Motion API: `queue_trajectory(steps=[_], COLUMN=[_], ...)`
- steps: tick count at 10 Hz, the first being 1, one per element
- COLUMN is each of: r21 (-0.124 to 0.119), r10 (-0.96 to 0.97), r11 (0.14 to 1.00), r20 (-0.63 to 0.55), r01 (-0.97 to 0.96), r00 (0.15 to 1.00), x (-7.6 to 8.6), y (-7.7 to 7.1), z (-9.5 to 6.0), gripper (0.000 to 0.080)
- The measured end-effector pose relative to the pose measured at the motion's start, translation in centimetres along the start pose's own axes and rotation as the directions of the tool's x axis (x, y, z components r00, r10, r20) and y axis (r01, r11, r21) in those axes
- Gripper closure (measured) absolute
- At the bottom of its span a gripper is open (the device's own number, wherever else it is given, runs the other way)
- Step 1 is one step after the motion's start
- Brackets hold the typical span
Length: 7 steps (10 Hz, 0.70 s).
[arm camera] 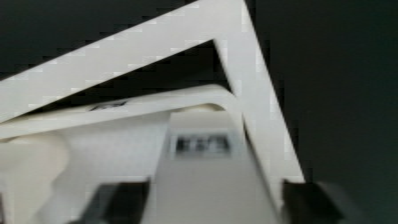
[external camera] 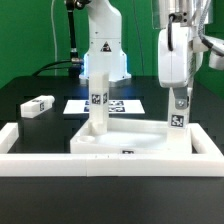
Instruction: Assemble desk
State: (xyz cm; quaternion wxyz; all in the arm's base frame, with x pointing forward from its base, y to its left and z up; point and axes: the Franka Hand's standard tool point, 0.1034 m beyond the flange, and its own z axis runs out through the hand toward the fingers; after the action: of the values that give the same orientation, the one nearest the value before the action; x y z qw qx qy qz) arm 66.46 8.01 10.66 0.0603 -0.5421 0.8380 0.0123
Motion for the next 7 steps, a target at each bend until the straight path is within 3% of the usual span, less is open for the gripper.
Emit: queue_trajectory(steps=[1,2,4,6,7], r21=[0.001,0.001,0.009,0.038,0.038], r10=[0.000,-0.004,-0.041,-0.125,-0.128], r11=[1.000,1.000,0.999,0.992,0.991], r20=[0.000,0.000,0.004,0.033,0.028], r01=[0.000,0.004,0.041,0.124,0.127], r00=[1.000,1.000,0.999,0.992,0.991], x=[0.0,0.0,0.1,2.9,3.9], y=[0.0,0.0,-0.3,-0.6,-0.9], z=[0.0,0.0,-0.4,-3.6,-3.8], gripper=[0.0253,0.0179,0.0155,0.0151,0.0151])
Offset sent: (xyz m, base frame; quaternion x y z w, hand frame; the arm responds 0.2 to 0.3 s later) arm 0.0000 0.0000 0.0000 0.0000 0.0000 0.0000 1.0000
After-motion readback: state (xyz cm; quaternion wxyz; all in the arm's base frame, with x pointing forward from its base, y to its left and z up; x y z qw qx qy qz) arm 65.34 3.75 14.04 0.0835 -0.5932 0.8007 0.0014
